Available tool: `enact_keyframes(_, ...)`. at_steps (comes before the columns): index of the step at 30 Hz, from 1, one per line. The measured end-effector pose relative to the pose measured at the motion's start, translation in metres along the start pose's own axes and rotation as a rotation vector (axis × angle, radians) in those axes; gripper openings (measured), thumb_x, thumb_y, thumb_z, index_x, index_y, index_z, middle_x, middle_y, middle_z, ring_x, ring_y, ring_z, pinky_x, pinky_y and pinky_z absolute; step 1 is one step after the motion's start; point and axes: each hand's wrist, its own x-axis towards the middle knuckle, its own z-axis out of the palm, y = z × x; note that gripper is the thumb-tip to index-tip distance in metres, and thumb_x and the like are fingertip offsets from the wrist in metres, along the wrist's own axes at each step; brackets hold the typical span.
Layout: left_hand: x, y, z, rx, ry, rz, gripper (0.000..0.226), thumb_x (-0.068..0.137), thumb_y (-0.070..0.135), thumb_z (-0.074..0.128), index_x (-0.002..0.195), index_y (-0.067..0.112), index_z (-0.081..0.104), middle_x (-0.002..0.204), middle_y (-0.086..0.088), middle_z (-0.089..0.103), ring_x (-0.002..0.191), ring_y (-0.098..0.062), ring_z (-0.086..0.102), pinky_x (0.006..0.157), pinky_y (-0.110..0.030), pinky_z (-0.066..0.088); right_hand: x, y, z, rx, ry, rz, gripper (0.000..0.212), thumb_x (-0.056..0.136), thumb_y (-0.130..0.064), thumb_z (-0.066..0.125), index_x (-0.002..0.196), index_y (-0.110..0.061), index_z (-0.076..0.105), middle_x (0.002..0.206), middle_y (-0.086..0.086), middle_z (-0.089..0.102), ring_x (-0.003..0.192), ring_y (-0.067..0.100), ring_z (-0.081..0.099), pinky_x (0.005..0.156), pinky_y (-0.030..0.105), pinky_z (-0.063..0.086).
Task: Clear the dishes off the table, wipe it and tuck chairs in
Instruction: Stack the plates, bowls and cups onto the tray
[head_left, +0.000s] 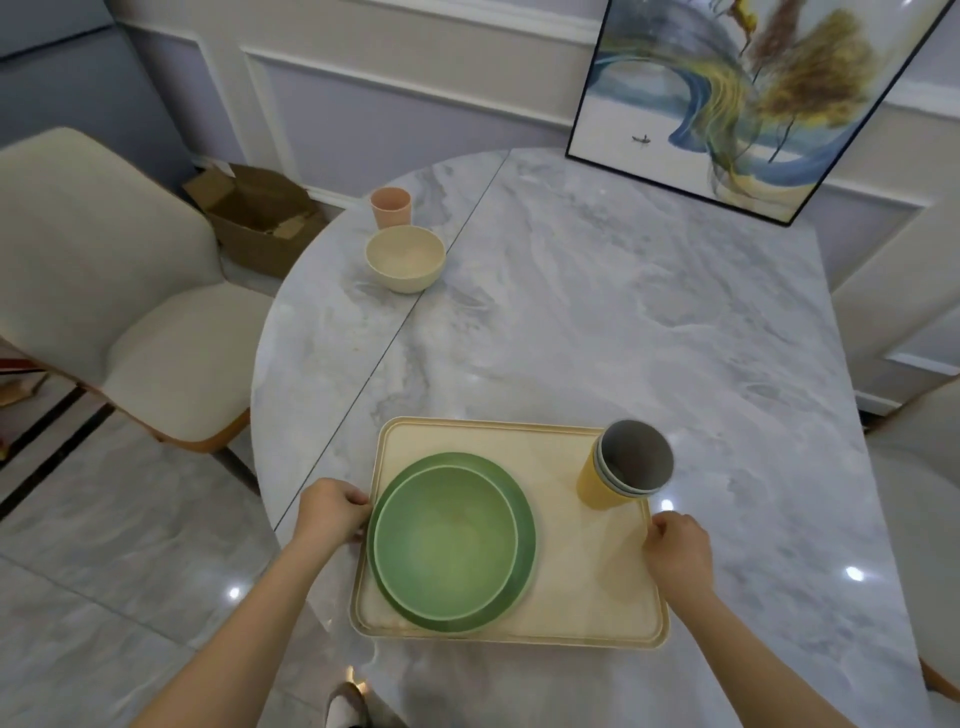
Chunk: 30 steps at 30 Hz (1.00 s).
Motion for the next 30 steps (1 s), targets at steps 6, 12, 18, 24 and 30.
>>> enact_keyframes(6,0.035,-0.006,-0.068,-0.016,-0.019,0.001,0.016,0.076,-0.001,0.068,0.06,0.0,0.067,0.065,-0.017,0.066,0.057,-0.026,0.067,0.051,-0.032,0.058,-0.018,-0.067,0.026,0.0,0.024,0.02,0.025,0.079,0.004,0.042,0.056,-0.003,0.047,0.064,0.011,0.047,0.054,0.018,0.039,0.046,0.027,0.026)
enact_keyframes(12,0.074,-0.013,-0.137,0.051,-0.057,0.074,0.023,0.074,-0.004,0.066,0.053,0.003,0.061,0.061,-0.014,0.063,0.055,-0.023,0.067,0.048,-0.033,0.058,-0.036,-0.129,0.066,0.017,0.052,0.048,0.02,0.079,0.004,0.045,0.065,0.002,0.059,0.073,0.018,0.056,0.058,0.023,0.046,0.048,0.029,0.033)
enact_keyframes(18,0.108,-0.018,-0.185,0.143,-0.07,0.098,0.016,0.077,0.001,0.063,0.062,0.0,0.069,0.053,-0.008,0.059,0.044,-0.017,0.058,0.034,-0.019,0.043,-0.045,-0.179,0.101,0.011,0.012,0.068,0.021,0.08,0.004,0.043,0.071,0.005,0.063,0.077,0.022,0.06,0.065,0.03,0.051,0.054,0.032,0.038)
enact_keyframes(24,0.148,-0.02,-0.208,0.157,-0.065,0.109,0.016,0.075,0.001,0.061,0.062,-0.003,0.07,0.061,-0.021,0.066,0.053,-0.031,0.065,0.049,-0.036,0.057,-0.037,-0.218,0.118,0.009,-0.02,0.081,0.024,0.084,0.002,0.042,0.081,0.007,0.065,0.084,0.024,0.062,0.069,0.029,0.052,0.067,0.041,0.049)
enact_keyframes(30,0.186,0.0,-0.213,0.144,-0.086,0.14,0.01,0.076,0.0,0.063,0.069,-0.004,0.069,0.065,-0.018,0.063,0.055,-0.026,0.062,0.046,-0.027,0.054,-0.013,-0.242,0.128,0.052,-0.008,0.114,0.025,0.085,0.0,0.042,0.073,0.006,0.062,0.076,0.023,0.06,0.063,0.027,0.05,0.059,0.033,0.041)
